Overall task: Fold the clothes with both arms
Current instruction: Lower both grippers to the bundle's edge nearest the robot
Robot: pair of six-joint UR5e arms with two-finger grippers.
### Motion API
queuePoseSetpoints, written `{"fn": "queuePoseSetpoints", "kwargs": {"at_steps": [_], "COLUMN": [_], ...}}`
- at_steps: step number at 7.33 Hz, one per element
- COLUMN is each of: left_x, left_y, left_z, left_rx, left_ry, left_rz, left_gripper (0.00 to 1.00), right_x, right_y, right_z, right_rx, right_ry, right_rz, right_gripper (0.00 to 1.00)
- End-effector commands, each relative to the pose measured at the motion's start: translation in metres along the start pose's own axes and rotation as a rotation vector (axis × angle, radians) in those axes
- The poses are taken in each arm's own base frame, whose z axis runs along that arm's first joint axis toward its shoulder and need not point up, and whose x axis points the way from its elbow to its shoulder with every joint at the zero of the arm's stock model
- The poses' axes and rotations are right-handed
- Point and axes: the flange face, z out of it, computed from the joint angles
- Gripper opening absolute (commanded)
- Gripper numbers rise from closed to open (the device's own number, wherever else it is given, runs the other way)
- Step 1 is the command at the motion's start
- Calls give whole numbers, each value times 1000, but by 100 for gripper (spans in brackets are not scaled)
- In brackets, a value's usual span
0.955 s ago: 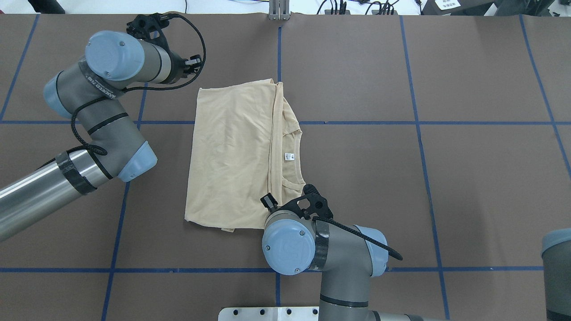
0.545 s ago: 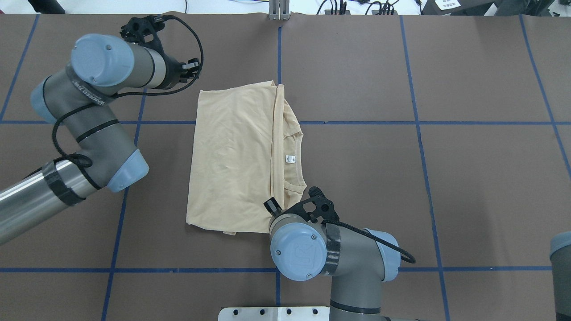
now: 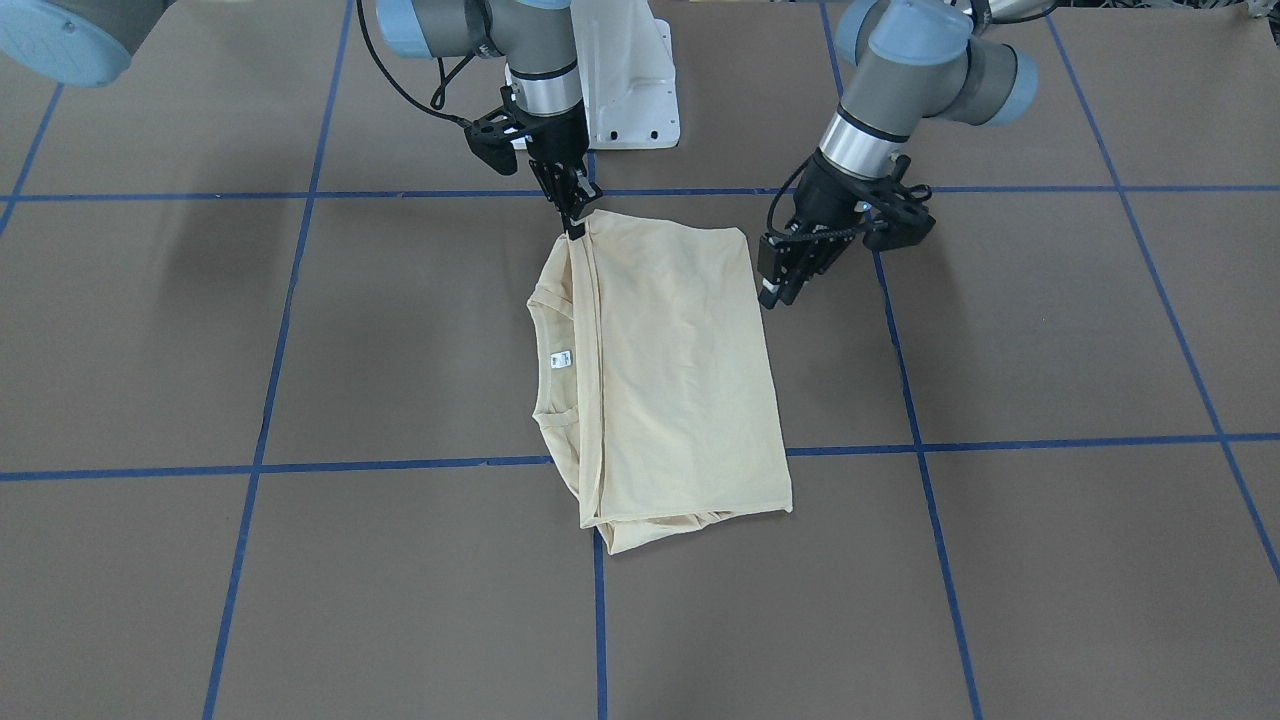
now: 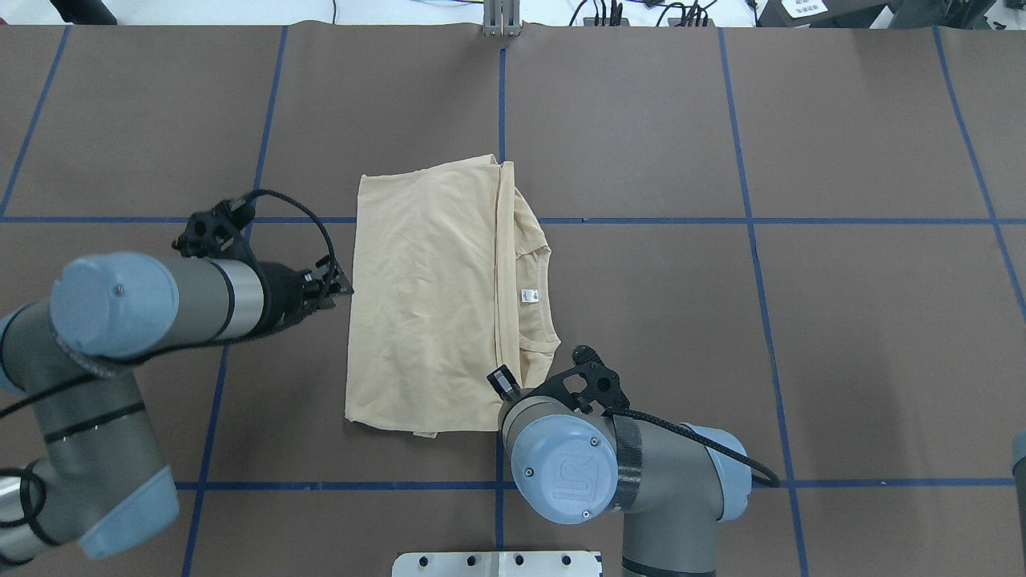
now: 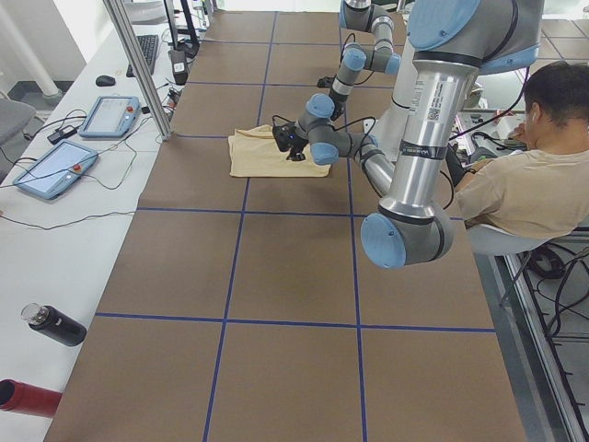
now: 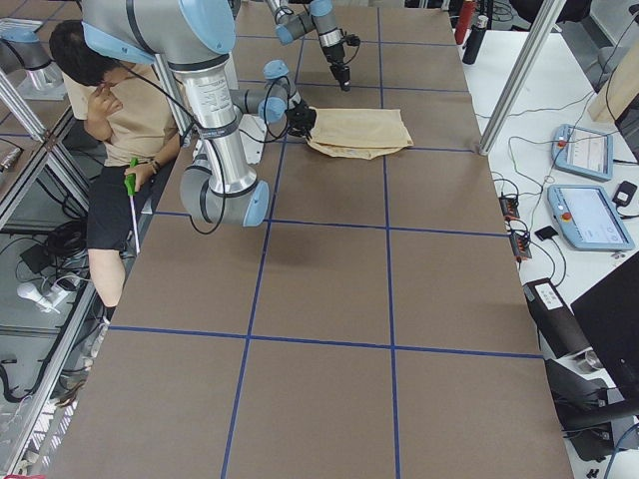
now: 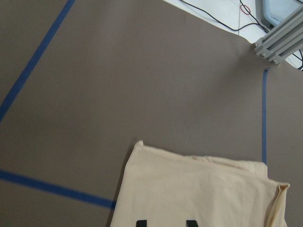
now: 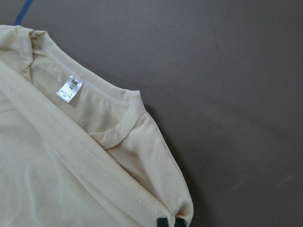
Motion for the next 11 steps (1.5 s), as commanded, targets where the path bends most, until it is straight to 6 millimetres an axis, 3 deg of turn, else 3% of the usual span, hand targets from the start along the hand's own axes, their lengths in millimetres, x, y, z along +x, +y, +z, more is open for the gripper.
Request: {"fn": "queuePoseSetpoints", "kwargs": {"at_steps": [1, 2, 7, 8, 9, 10, 11], "left_x": [-35, -62, -72, -69, -68, -67, -62], "left_y": [87, 100, 105, 107, 107, 108, 109], "left_z": [16, 23, 32, 32, 33, 33, 31], "left_rx": [-78, -46, -38, -42, -41, -43, -47], "left_ry": [-57, -88, -107, -103, -102, -101, -92], "left_rz": [-108, -105, -93, -96, -97, -96, -97], "left_gripper": [40, 43, 42, 36, 10, 0, 0], "right_x": [1, 4, 4, 5, 6, 5, 6], "right_y": [1, 3, 2, 3, 2, 1, 2], "right_z": [-1, 0, 0, 0, 1, 1, 1], "right_rx": [-2, -4, -3, -4, -3, -2, -2], "right_ry": [1, 4, 5, 6, 7, 6, 7], "right_rz": [-2, -5, -5, -6, -7, -6, -7], "right_gripper": [0, 0, 0, 0, 0, 0, 0]}}
